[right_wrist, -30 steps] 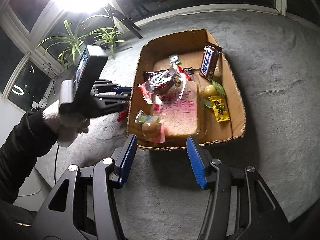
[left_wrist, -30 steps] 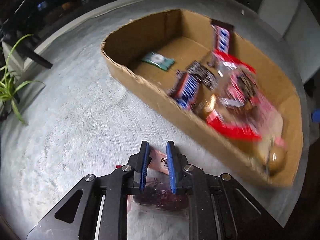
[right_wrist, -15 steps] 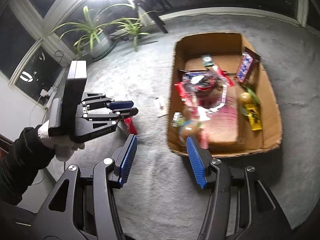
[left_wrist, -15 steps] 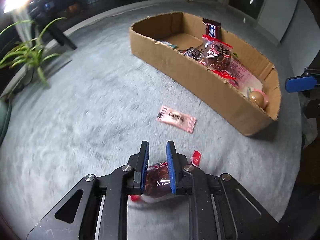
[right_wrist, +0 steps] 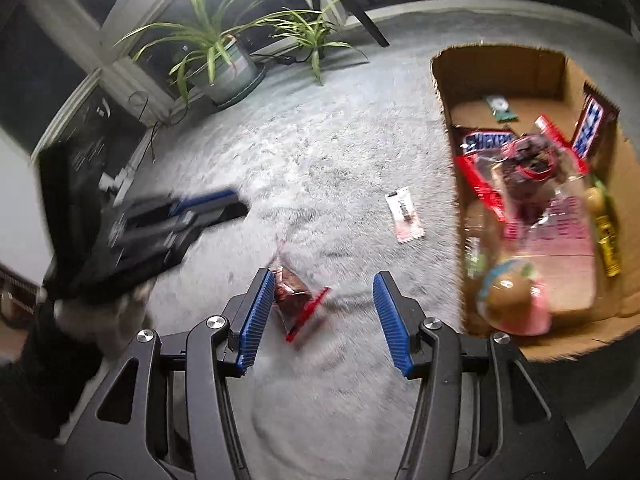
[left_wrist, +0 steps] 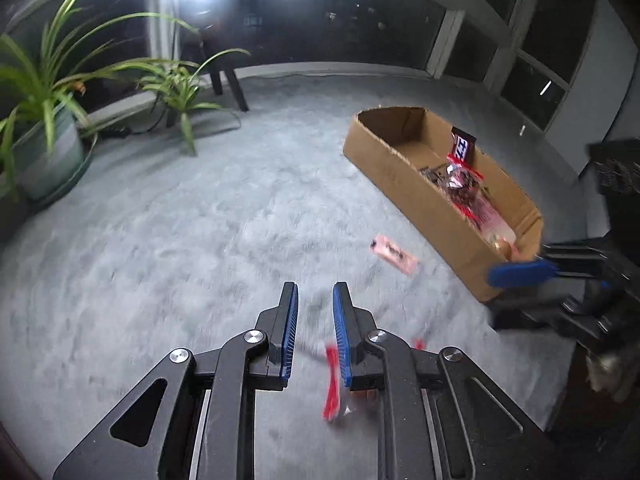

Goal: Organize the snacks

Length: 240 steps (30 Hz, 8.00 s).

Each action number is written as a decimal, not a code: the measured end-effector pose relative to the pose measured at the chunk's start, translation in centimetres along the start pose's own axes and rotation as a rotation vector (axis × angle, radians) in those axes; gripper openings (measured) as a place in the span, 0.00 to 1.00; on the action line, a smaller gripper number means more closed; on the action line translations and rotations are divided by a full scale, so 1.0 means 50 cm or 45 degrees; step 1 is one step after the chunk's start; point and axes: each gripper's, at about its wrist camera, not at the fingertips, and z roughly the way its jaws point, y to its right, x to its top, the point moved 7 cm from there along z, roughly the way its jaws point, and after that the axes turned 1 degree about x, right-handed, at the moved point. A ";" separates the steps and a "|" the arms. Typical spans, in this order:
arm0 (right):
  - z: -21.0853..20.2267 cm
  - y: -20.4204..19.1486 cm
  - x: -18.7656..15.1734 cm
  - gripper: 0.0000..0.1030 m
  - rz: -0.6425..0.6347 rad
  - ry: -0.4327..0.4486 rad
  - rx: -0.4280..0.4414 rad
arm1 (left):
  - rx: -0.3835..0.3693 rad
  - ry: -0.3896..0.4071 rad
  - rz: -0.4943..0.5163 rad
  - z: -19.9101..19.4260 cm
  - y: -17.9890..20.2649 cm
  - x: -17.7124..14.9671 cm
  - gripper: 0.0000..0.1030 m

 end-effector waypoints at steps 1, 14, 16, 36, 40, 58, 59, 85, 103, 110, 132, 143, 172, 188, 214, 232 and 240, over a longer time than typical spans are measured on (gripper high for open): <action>0.008 0.002 0.005 0.52 0.016 0.005 -0.005 | -0.006 -0.007 -0.006 -0.007 0.003 -0.010 0.16; 0.053 0.001 0.039 0.55 0.007 0.029 -0.218 | -0.243 -0.102 -0.136 -0.026 0.071 -0.125 0.16; 0.051 -0.008 0.042 0.55 0.000 0.019 -0.203 | -0.249 -0.118 -0.144 -0.012 0.077 -0.133 0.16; -0.050 0.029 -0.068 0.55 0.292 0.096 -0.175 | -0.348 -0.152 0.296 0.106 0.121 0.084 0.32; -0.058 0.047 -0.091 0.55 0.329 0.097 -0.181 | -0.322 -0.200 0.408 0.155 0.160 0.081 0.33; -0.083 0.098 -0.135 0.55 0.462 0.110 -0.138 | -0.052 -0.254 0.676 0.221 0.176 0.036 0.47; -0.083 0.096 -0.134 0.55 0.453 0.110 -0.140 | -0.040 -0.251 0.651 0.222 0.165 0.040 0.47; -0.064 0.034 -0.088 0.55 0.342 0.117 -0.065 | -0.069 -0.265 0.599 0.220 0.127 0.044 0.43; 0.047 -0.087 -0.027 0.55 -0.168 -0.036 -0.077 | -0.006 -0.225 0.460 0.185 0.007 0.024 0.37; 0.124 -0.117 -0.033 0.56 -0.523 -0.130 -0.157 | -0.021 -0.194 0.377 0.164 -0.018 0.031 0.37; 0.122 -0.096 -0.042 0.30 -0.497 -0.091 -0.168 | -0.026 -0.178 0.312 0.163 -0.019 0.027 0.35; -0.064 -0.026 0.030 0.30 -0.345 0.143 -0.258 | -0.096 -0.052 0.302 0.096 0.036 0.107 0.35; -0.187 0.236 0.107 0.66 -0.173 0.192 -0.464 | -0.173 0.063 0.369 0.167 0.301 0.277 0.48; -0.225 0.186 0.093 0.70 -0.118 0.263 -0.459 | -0.098 0.140 0.244 0.086 0.247 0.276 0.62; -0.364 0.036 0.011 0.98 -0.079 0.480 -0.701 | 0.051 0.341 0.083 -0.175 0.256 0.122 0.77; -0.381 0.003 -0.010 0.99 -0.098 0.525 -0.737 | 0.081 0.371 0.067 -0.223 0.269 0.073 0.78; -0.383 0.001 -0.011 0.99 -0.101 0.525 -0.738 | 0.083 0.369 0.067 -0.226 0.263 0.072 0.78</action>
